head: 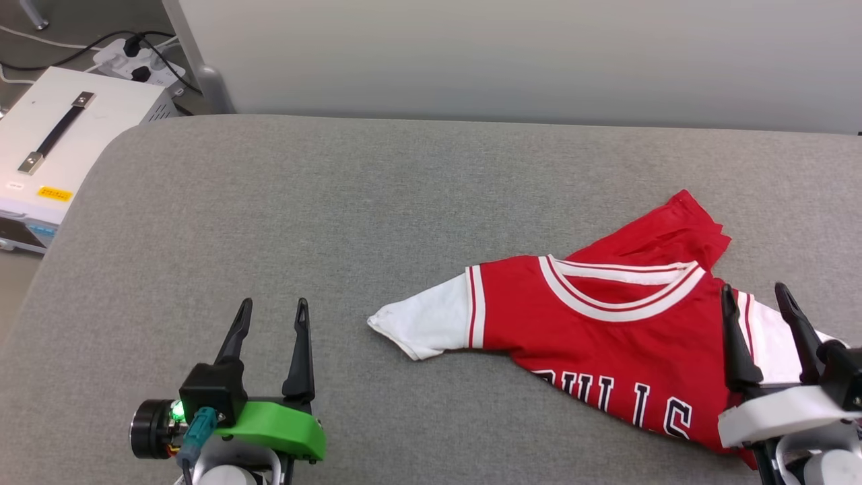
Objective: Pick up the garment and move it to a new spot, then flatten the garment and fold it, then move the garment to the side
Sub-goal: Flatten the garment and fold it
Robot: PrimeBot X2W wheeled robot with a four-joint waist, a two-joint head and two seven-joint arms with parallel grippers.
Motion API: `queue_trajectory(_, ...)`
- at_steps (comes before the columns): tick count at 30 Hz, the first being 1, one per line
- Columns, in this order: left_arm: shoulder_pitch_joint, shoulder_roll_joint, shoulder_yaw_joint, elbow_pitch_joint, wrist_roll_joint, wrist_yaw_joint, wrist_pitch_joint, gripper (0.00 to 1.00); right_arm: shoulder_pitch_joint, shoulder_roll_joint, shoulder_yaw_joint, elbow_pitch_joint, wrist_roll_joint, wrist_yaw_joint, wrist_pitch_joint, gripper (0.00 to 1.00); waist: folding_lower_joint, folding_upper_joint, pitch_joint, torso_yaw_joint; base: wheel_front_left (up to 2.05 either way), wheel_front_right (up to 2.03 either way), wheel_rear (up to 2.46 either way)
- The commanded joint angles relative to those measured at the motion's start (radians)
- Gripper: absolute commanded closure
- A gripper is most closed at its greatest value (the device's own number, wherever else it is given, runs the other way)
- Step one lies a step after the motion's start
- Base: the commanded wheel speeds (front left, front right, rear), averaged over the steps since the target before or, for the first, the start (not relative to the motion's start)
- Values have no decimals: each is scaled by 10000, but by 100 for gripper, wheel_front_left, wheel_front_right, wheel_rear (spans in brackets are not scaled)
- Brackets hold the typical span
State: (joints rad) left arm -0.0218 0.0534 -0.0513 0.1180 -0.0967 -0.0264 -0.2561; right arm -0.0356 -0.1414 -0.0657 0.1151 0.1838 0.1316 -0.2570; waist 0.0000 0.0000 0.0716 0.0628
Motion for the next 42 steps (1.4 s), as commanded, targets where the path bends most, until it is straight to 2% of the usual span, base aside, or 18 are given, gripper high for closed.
queue_trajectory(1,-77,14,90,-62,63,-163,-57,0,207,109,-132,-159,-134,-9,-46,0,0,0,2,-65,0,0,0)
queue_trajectory(6,-897,509,111,-35,18,-729,-57,0,462,311,-268,-422,-472,-9,-47,0,0,0,121,-245,0,0,0)
queue_trajectory(11,-2426,1603,-620,699,-211,-1014,-36,0,332,401,-181,-541,-759,-9,-47,0,0,0,301,-456,0,0,0)
queue_trajectory(15,-3935,2667,-2203,1214,-1154,-1037,756,0,175,451,-115,-640,-878,-9,-47,0,0,0,511,-605,0,0,0)
queue_trajectory(19,-5431,3660,-3918,1320,-2728,-1040,2007,0,41,473,-122,-735,-987,-9,-47,0,0,0,807,-713,0,0,0)
queue_trajectory(24,-7153,4531,-6108,1334,-4683,-1041,4121,0,-145,513,-120,-786,-1072,-9,-47,0,0,0,1205,-861,0,0,0)
queue_trajectory(29,-8904,4707,-7840,1386,-6390,-1042,6009,0,-494,526,8,-820,-1156,-9,-47,0,0,0,1637,-1147,0,0,0)
queue_trajectory(34,-10140,4463,-9099,1870,-7634,-1042,7476,0,-869,558,164,-900,-1233,-9,-47,0,0,0,2154,-1539,0,0,0)
queue_trajectory(38,-10765,4278,-9985,2435,-8394,-1042,8307,0,-1131,614,234,-962,-1265,-9,-47,0,0,0,2607,-1838,0,0,0)
queue_trajectory(42,-11173,4195,-10917,2941,-8702,-1042,8644,0,-1348,689,237,-1015,-1272,-9,-47,0,0,0,3007,-2087,0,0,0)
